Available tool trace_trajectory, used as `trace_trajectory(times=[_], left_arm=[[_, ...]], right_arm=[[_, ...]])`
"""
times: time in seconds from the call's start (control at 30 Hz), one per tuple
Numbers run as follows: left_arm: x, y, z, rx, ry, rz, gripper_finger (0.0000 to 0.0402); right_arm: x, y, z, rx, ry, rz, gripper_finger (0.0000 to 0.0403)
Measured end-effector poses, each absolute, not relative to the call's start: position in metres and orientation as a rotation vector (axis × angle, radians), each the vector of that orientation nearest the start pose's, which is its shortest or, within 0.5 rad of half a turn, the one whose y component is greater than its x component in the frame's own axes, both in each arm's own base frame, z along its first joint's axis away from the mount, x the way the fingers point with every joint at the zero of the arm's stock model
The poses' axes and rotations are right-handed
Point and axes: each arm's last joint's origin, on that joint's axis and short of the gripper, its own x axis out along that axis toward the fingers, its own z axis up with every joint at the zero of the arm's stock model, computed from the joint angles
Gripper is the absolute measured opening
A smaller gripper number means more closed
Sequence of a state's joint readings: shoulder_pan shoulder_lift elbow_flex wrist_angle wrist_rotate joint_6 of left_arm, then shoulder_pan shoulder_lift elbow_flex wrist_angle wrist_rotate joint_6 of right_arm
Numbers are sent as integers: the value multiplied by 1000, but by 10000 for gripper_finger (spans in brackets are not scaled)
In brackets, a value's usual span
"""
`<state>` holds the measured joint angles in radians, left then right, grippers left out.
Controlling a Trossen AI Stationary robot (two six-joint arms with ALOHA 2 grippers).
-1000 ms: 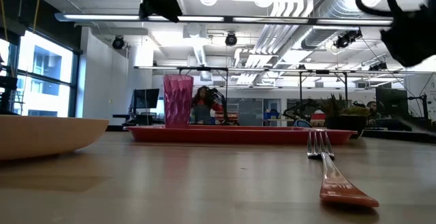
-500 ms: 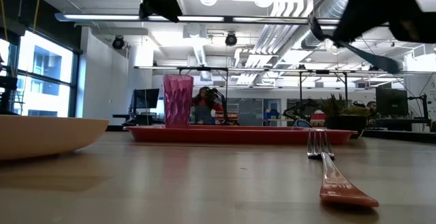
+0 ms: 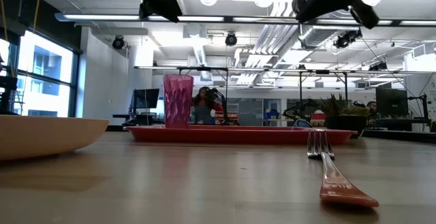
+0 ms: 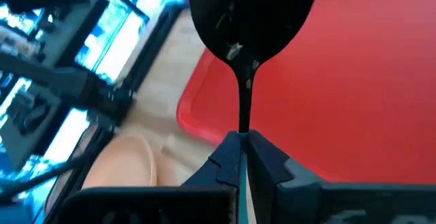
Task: Pick and place plate/cup/fork/spoon on tray
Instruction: Put the blue spoon on the right of the red tray
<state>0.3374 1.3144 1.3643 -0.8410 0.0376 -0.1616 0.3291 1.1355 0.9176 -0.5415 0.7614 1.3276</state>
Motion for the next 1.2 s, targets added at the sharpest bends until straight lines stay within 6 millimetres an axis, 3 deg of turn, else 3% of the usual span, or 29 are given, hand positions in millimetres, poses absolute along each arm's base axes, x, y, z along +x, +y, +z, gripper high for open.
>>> trace_trajectory(times=[0.2,0.43,0.97,1.2], left_arm=[[248,86,362,-298,757,346,108],[248,86,362,-286,768,340,108],[247,86,361,-264,779,331,108],[247,86,361,-271,777,335,108]], right_arm=[[226,19,303,742,183,-781,0],[230,-17,301,757,240,-796,0],[214,-64,288,901,419,-872,0],[211,-86,315,810,440,-897,0]])
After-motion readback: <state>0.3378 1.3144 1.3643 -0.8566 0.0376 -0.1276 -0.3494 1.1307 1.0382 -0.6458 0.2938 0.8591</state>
